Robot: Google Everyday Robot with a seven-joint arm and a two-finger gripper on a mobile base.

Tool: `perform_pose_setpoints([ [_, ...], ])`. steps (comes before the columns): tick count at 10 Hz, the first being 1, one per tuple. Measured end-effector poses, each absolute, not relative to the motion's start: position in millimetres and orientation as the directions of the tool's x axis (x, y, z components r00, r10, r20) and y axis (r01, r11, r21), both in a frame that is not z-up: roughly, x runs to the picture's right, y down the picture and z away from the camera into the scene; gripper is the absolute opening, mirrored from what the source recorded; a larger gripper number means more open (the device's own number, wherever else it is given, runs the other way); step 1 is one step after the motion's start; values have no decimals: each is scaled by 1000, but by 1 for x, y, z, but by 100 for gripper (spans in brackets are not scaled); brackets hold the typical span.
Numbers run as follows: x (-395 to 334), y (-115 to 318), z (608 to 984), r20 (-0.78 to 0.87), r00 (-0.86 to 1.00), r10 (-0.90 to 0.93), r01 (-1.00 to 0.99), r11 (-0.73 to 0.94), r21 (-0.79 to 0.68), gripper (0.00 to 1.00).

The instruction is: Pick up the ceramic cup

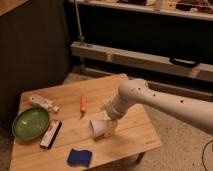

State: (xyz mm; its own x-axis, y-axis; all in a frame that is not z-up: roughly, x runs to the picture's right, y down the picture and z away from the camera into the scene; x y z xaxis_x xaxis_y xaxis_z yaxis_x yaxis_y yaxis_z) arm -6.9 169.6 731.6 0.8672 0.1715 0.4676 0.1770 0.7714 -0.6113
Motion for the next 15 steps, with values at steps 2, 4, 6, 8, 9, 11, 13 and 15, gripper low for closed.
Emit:
perform_pose_setpoints([
  [2,-13,188,745,460,868,184,165,768,-619,80],
  [4,-12,200,760,451,863,227,105,794,-599,80],
  [6,-19,201,768,461,853,246,91,799,-595,80],
  [8,-30,205,776,472,848,243,105,795,-597,80],
  [9,-32,207,779,473,846,245,107,792,-601,80],
  [11,-36,214,789,474,849,235,123,783,-609,80],
  [13,-40,219,794,475,852,221,140,778,-613,80],
  [15,-41,220,796,474,858,200,157,775,-612,67],
])
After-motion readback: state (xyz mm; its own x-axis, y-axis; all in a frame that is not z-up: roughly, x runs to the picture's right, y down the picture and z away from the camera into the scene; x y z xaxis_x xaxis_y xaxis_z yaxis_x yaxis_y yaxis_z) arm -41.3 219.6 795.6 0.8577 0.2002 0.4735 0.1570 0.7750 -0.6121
